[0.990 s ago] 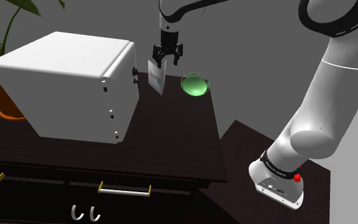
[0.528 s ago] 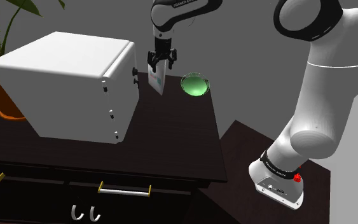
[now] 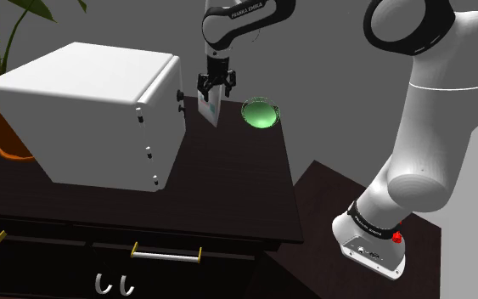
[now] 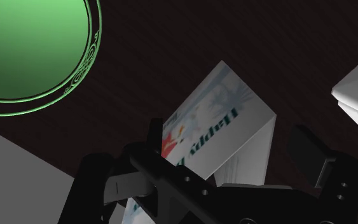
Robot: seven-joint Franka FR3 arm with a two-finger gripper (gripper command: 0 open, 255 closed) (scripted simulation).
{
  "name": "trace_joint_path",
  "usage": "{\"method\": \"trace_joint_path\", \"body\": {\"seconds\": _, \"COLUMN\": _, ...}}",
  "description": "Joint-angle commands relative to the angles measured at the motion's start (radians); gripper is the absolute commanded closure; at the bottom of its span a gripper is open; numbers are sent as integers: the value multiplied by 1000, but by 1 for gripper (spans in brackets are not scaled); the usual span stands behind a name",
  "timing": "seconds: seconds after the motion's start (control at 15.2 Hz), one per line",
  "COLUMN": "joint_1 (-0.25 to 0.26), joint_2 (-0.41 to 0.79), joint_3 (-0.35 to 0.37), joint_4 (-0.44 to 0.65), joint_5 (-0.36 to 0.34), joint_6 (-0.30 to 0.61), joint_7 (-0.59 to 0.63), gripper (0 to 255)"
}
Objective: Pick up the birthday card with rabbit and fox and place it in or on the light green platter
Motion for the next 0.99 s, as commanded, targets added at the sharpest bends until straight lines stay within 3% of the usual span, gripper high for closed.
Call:
{"method": "trace_joint_path", "body": {"seconds": 0.0, "joint_1": 0, "joint_2": 0, "joint_3": 0, "joint_4": 0, "joint_5": 0, "joint_6": 0, "joint_7": 0, "gripper": 0}}
{"method": "trace_joint_path", "body": {"seconds": 0.07, "joint_1": 0, "joint_2": 0, "joint_3": 0, "joint_4": 0, "joint_5": 0, "joint_6": 0, "joint_7": 0, "gripper": 0}}
{"method": "trace_joint_path", "body": {"seconds": 0.13, "joint_1": 0, "joint_2": 0, "joint_3": 0, "joint_4": 0, "joint_5": 0, "joint_6": 0, "joint_7": 0, "gripper": 255}}
{"method": "trace_joint_path", "body": {"seconds": 0.92, "joint_1": 0, "joint_2": -13, "joint_3": 0, "joint_4": 23, "joint_5": 0, "joint_6": -35, "joint_7": 1, "gripper": 255}}
